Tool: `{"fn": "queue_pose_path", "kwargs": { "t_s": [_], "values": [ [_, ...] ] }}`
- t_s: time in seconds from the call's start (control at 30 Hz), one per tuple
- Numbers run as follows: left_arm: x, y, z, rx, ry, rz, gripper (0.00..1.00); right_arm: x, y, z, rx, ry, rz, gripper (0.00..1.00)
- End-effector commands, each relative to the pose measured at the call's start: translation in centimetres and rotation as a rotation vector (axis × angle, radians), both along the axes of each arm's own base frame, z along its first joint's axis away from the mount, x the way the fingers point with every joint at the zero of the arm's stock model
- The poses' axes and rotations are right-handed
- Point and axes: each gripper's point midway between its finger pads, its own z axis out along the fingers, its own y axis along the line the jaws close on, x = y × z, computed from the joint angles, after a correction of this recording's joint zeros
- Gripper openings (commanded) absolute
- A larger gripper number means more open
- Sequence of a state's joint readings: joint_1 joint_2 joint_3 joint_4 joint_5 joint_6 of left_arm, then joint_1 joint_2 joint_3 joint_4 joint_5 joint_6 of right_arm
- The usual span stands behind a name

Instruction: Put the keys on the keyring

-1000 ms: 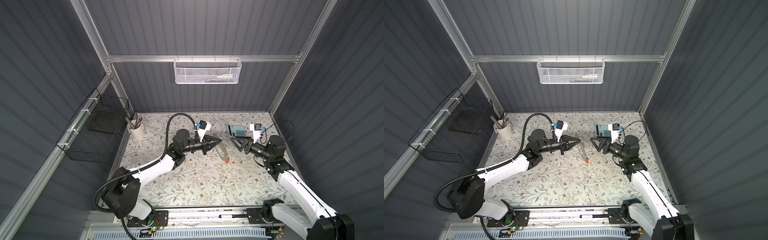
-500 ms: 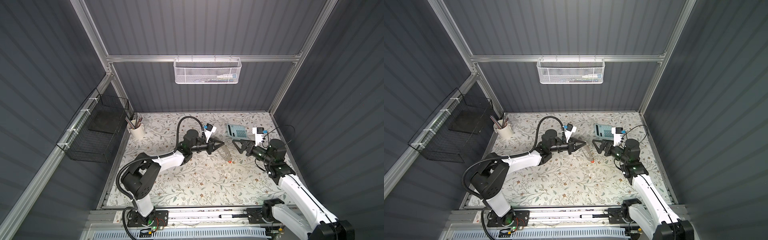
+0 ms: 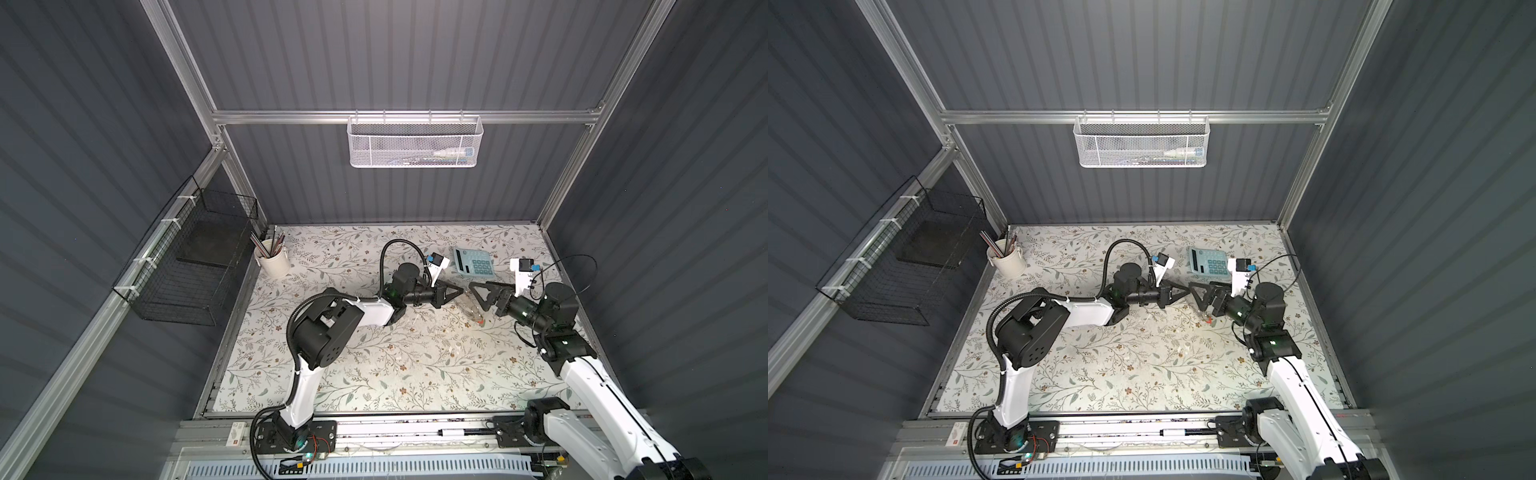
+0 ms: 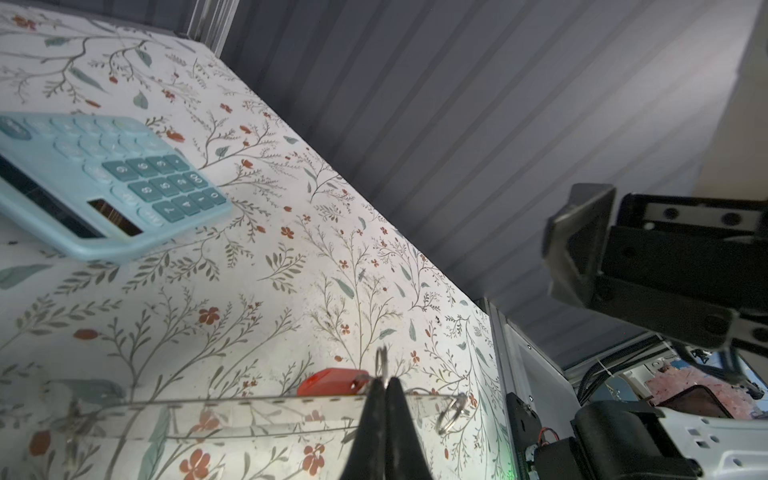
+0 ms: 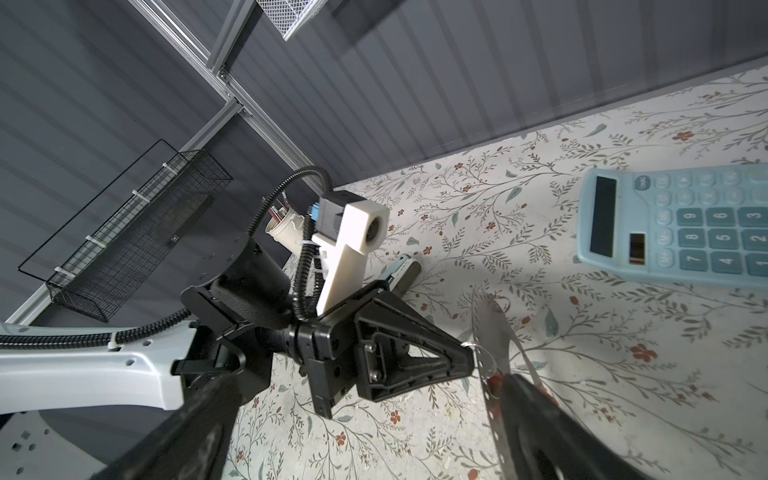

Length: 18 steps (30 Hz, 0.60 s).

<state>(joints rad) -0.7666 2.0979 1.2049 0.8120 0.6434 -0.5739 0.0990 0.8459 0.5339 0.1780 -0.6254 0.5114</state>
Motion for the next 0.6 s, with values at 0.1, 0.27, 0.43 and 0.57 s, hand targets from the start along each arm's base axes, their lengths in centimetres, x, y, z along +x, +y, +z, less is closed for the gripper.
{"fn": "queue_pose_path", "kwargs": {
  "t_s": [0.1,0.27,0.43,0.57],
  "values": [
    [-1.3,0.8,-0.5,-0.002,0.01,-0.014,0.0,-0.4,0.2,-0.9,-0.004,0.011,0.02,0.99],
    [-2.7,2.3,-2.0,0.039,0.045,-0.005,0.0,-0.1,0.4,-1.0,0.011,0.026,0.035,0.99],
    [-3.6,3.5,-3.0,0.071,0.06,0.008,0.0,0.1,0.7,-1.3,0.029,0.041,0.048,0.99],
    [-4.1,4.2,-4.0,0.106,0.076,0.01,0.0,0.3,0.8,-1.5,0.043,0.056,0.053,0.99]
  ]
}}
